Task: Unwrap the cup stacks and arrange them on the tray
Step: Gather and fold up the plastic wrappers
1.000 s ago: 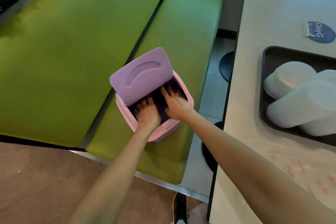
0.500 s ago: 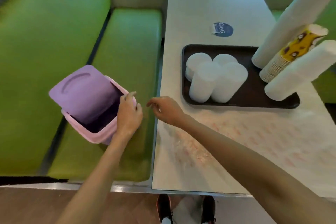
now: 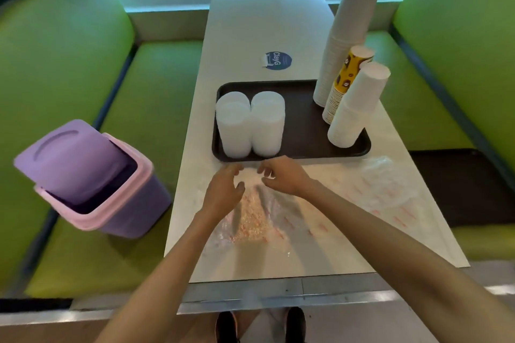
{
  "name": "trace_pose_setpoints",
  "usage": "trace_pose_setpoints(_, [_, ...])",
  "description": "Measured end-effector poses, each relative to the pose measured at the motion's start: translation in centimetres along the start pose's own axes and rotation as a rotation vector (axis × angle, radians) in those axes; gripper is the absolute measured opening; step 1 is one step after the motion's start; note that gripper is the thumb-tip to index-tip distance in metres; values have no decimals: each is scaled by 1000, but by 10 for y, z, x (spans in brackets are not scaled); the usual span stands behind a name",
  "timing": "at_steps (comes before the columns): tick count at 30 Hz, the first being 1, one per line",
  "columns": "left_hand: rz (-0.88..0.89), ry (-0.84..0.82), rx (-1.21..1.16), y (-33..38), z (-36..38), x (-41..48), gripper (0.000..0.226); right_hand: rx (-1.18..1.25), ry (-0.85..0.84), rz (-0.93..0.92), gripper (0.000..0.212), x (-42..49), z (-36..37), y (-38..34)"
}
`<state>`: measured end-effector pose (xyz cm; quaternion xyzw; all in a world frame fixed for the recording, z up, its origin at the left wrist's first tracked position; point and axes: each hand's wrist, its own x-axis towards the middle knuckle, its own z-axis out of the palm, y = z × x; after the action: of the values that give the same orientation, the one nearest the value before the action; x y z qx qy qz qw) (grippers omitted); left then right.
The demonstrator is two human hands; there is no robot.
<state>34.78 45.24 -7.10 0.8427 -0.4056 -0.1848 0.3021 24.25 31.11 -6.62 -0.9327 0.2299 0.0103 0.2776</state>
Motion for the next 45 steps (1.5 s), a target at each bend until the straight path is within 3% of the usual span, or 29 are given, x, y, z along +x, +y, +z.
trace_pose_setpoints(7, [-39,-218,320,5,29,1,60,-150,-143,17,49,-19,0,26])
trace_pose_setpoints(12, [-39,-269,567,5,36,3,77,-204,-151,-3,55,-22,1,36])
trace_pose_setpoints(25, [2,-249,584,5,38,14,70,-253,-126,-33,66,-17,-6,36])
trace_pose_setpoints(27, [26,-234,570,5,39,13,64,-261,-128,-42,61,-15,-6,35])
trace_pose_setpoints(33, [111,-60,490,3,38,12,24,-262,-57,-52,18,-10,-7,35])
trace_pose_setpoints(45, [31,84,252,-26,-17,23,8,-71,-102,93,14,-12,-30,55])
